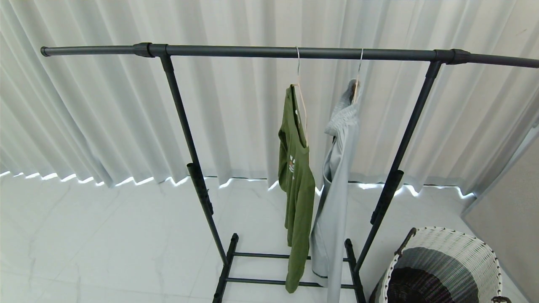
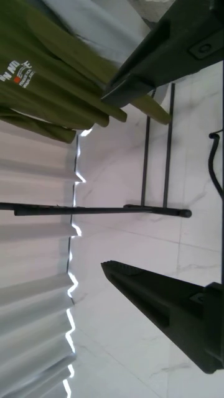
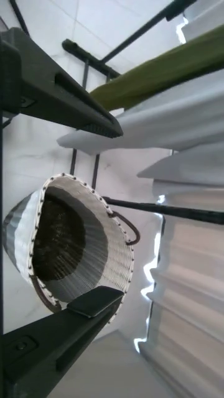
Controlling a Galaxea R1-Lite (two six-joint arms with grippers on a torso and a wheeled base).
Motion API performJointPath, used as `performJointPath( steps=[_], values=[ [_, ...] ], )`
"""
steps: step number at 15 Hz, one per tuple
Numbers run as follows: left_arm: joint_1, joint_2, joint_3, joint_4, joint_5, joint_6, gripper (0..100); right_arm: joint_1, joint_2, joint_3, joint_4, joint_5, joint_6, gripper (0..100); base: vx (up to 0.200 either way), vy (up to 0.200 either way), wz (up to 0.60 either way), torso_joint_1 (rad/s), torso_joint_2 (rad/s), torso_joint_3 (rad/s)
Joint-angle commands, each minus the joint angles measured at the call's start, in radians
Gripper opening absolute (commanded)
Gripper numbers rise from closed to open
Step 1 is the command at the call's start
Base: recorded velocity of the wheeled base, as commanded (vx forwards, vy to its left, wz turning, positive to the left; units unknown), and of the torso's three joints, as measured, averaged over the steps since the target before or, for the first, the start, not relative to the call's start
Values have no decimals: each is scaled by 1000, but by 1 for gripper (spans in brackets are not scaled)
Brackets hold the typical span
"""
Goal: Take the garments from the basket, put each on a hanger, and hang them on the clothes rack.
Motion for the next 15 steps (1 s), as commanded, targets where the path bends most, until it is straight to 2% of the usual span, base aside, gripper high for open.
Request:
performJointPath(
  steps=[1,3,5,7,8,9,11,13,15],
  values=[
    [0,3,1,1,0,0,100,-9,3,1,2,-3,6,100,0,0,0,0,0,0],
    [0,3,1,1,0,0,100,-9,3,1,2,-39,-7,100,0,0,0,0,0,0],
    [0,3,1,1,0,0,100,-26,5,1,2,-41,-24,100,0,0,0,0,0,0],
    [0,3,1,1,0,0,100,-121,31,1,0,-41,-21,100,0,0,0,0,0,0],
    [0,3,1,1,0,0,100,-158,-17,1,0,-41,-24,100,0,0,0,0,0,0],
    [0,3,1,1,0,0,100,-144,-87,1,0,-39,-17,100,0,0,0,0,0,0],
    [0,3,1,1,0,0,100,-147,-95,1,0,-42,27,100,0,0,0,0,0,0],
    [0,3,1,1,0,0,100,-147,-95,1,0,-42,1,100,0,0,0,0,0,0],
    [0,3,1,1,0,0,100,-147,-95,1,0,-42,13,100,0,0,0,0,0,0]
  ],
)
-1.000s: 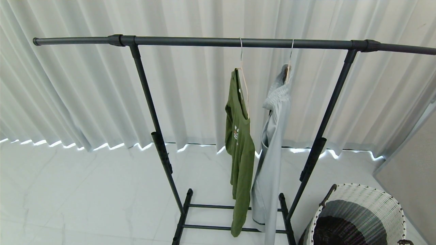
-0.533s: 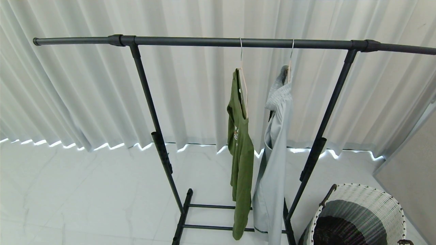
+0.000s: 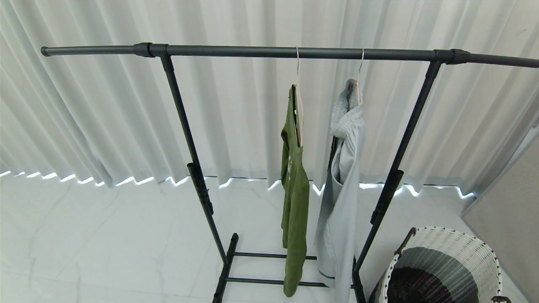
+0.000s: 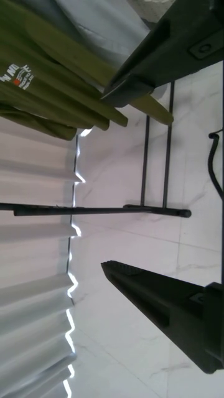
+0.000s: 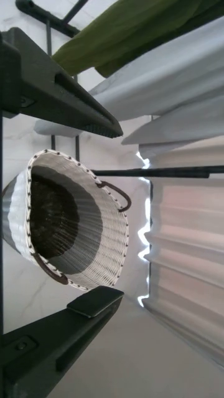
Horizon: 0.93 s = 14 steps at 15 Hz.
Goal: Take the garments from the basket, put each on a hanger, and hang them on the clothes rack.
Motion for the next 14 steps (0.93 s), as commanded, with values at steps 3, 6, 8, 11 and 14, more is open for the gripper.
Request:
performJointPath(
  steps=[3,6,8,11,14],
  values=[
    [0,2,0,-1,0,0,100,-1,-10,0,0,0,1,100,0,0,0,0,0,0],
    [0,2,0,-1,0,0,100,-1,-10,0,0,0,1,100,0,0,0,0,0,0],
    [0,2,0,-1,0,0,100,-1,-10,0,0,0,1,100,0,0,0,0,0,0],
    [0,2,0,-1,0,0,100,-1,-10,0,0,0,1,100,0,0,0,0,0,0],
    [0,2,0,-1,0,0,100,-1,-10,0,0,0,-8,100,0,0,0,0,0,0]
  ],
)
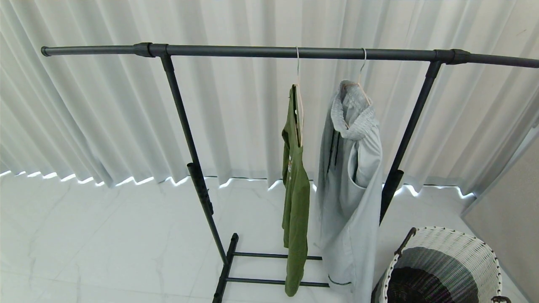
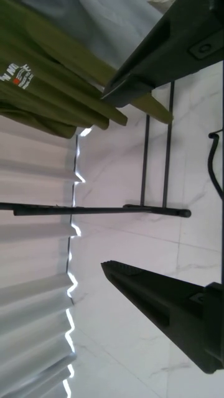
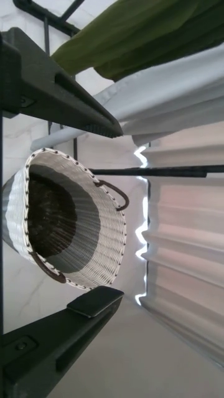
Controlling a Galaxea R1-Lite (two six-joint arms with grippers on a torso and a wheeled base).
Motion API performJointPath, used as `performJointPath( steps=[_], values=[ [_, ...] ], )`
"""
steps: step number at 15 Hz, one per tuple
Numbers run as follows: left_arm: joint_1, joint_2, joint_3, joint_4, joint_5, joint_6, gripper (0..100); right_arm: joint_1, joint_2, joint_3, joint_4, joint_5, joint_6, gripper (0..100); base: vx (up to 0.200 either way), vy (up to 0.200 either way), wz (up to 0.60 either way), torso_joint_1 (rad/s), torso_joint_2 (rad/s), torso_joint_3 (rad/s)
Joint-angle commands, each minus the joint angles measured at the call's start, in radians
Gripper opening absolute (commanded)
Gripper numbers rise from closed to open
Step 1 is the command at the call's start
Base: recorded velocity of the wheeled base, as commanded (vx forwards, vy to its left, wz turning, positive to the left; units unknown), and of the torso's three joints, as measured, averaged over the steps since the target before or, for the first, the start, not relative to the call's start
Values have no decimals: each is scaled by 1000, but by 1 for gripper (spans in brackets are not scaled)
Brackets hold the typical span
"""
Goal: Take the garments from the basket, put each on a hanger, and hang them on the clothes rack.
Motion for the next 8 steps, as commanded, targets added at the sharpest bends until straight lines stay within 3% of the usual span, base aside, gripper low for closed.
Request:
performJointPath(
  steps=[1,8],
  values=[
    [0,1,0,0,1,0,100,0,-1,0,0,0,1,100,0,0,0,0,0,0],
    [0,1,0,0,1,0,100,0,-1,0,0,0,10,100,0,0,0,0,0,0]
  ],
)
